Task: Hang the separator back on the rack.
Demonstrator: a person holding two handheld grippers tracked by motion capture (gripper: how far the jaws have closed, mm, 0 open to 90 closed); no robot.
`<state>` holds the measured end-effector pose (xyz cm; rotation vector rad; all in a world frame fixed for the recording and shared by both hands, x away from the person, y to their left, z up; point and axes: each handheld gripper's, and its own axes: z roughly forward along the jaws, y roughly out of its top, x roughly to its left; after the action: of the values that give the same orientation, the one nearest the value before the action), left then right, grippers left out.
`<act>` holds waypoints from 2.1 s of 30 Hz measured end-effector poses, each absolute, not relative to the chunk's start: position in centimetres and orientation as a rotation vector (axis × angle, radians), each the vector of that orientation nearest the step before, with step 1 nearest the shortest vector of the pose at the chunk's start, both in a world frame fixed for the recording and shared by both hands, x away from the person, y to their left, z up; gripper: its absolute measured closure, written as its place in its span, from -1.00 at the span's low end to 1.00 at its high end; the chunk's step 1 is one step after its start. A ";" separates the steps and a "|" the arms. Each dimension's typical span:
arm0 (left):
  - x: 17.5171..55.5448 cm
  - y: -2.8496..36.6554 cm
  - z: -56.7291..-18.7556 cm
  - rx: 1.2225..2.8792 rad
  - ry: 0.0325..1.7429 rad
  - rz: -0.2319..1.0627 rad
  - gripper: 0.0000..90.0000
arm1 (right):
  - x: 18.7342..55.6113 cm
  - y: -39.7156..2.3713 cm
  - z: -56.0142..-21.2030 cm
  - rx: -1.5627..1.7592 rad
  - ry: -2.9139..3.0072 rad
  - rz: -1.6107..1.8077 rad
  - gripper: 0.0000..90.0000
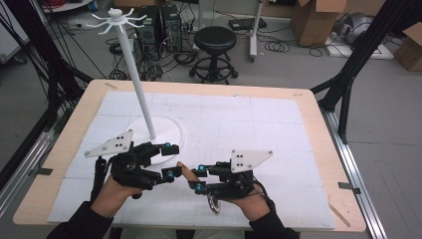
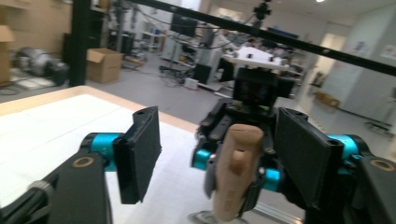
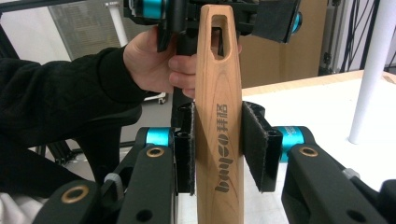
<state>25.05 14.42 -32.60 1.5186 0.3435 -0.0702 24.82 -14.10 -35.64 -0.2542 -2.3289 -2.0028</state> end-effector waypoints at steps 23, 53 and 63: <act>24.5 13.6 -32.6 1.511 0.265 -0.106 0.57 | 24.7 -13.6 -35.6 -0.213 -2.254 -2.023 0.49; 23.1 14.0 -26.8 1.571 0.474 0.301 0.58 | 24.4 -12.4 -36.0 -0.559 -2.469 -2.068 -0.53; 22.9 12.1 -27.1 1.584 0.484 0.337 0.58 | 23.7 -10.8 -36.3 -0.592 -2.507 -2.050 -0.32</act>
<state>22.88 12.13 -27.05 1.5844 0.4838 0.3366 23.68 -10.76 -36.31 -0.5918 -2.5074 -2.0497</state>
